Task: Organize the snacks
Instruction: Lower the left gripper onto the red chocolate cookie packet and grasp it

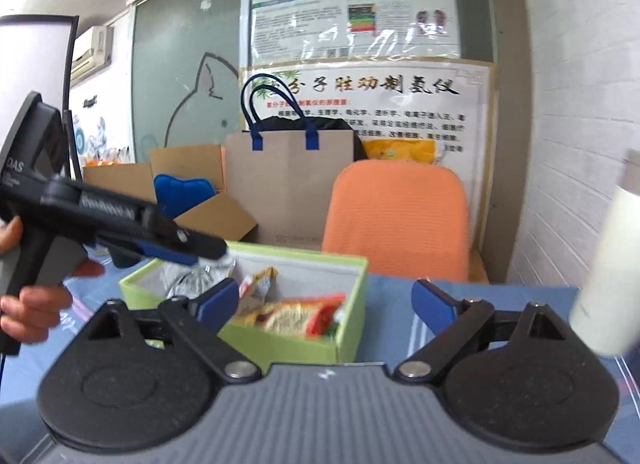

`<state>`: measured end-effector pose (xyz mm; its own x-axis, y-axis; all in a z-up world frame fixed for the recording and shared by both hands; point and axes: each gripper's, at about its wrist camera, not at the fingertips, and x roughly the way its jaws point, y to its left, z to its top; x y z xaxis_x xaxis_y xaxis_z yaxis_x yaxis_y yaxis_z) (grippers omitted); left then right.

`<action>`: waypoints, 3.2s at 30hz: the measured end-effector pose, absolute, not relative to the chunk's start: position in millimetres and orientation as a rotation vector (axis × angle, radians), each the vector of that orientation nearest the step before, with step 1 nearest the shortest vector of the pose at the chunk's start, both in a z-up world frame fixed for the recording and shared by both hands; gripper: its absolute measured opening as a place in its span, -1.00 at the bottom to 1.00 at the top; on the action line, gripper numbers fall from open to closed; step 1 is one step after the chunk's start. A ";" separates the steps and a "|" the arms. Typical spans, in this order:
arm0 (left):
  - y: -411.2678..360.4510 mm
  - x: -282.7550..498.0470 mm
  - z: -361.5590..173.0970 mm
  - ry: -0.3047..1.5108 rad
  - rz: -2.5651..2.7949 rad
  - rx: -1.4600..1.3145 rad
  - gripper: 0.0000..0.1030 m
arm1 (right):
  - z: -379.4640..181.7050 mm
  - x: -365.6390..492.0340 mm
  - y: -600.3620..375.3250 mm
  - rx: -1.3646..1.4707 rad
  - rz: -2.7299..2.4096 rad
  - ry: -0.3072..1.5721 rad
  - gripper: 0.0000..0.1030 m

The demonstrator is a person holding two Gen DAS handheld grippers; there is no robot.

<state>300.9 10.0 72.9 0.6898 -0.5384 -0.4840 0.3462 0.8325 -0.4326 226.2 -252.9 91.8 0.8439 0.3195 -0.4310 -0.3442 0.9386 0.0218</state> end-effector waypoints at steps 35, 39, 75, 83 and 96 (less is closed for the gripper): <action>-44.4 209.9 -21.8 0.966 -0.693 -0.355 -0.01 | -0.5 103.6 -209.7 0.016 0.447 0.722 0.81; -28.5 202.9 -28.2 0.983 -0.669 -0.386 -0.23 | -5.6 97.2 -198.9 -0.002 0.435 0.752 0.81; -33.9 156.3 -29.8 0.995 -0.579 -0.374 0.23 | -15.4 82.7 -175.8 -0.114 0.341 0.739 0.82; -43.5 158.0 -29.6 0.989 -0.559 -0.335 0.27 | -13.1 80.5 -179.9 -0.153 0.359 0.754 0.81; -50.1 145.5 -28.7 0.933 -0.528 -0.231 -0.44 | -9.1 77.6 -190.0 -0.137 0.388 0.706 0.28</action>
